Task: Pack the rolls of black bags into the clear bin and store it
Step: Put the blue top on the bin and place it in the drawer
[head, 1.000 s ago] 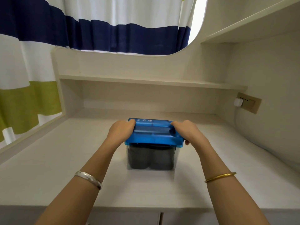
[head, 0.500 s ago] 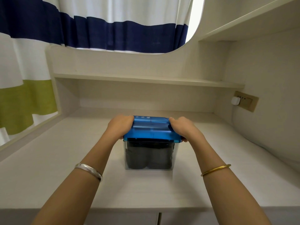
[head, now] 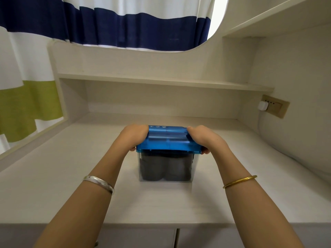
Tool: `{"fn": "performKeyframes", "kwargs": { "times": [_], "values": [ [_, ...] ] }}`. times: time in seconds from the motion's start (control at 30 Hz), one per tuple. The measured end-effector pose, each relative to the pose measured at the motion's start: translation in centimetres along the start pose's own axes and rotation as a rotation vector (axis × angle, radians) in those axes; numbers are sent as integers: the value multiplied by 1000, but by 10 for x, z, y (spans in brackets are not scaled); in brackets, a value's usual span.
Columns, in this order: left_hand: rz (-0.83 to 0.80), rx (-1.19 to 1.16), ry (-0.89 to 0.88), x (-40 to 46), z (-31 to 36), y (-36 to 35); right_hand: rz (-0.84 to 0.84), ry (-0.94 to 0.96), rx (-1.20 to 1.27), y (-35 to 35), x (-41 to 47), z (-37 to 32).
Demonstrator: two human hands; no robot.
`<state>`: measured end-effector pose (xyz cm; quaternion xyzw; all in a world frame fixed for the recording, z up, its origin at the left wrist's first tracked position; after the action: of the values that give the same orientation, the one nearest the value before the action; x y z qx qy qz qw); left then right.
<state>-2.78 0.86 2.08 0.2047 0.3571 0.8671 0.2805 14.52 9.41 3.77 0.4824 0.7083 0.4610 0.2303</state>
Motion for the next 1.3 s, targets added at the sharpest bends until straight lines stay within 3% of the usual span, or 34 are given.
{"fn": "performKeyframes", "kwargs": {
  "times": [0.23, 0.4, 0.5, 0.73, 1.03, 1.17, 1.3],
  "values": [
    [-60, -171, 86, -7, -15, -10, 34, 46, -8, -8, 2, 2],
    [-104, -151, 62, -1, -17, -14, 76, -8, 34, -8, 4, 6],
    [-45, -66, 20, 6, -18, -14, 105, -34, -37, -11, 6, 7],
    [179, 254, -155, 4, 1, 2, 512, 36, -288, 5, -7, -14],
    [311, 309, -287, -70, -14, 36, 418, 378, -193, -47, -78, -72],
    [142, 369, -175, -98, -44, 34, 292, 463, -86, -75, -118, -93],
    [-50, 437, -56, -129, -95, 23, 167, 446, -137, -117, -145, -93]
  ]
}}
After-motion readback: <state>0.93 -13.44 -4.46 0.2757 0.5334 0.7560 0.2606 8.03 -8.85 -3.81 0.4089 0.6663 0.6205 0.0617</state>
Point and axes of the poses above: each hand's wrist, its own x-axis towards the middle knuckle, its own y-axis out of the back of the hand, z = x × y, the point moved 7 cm from there along x, towards the middle knuckle, and after that the axes turned 14 degrees about z, right-handed, at the moved point
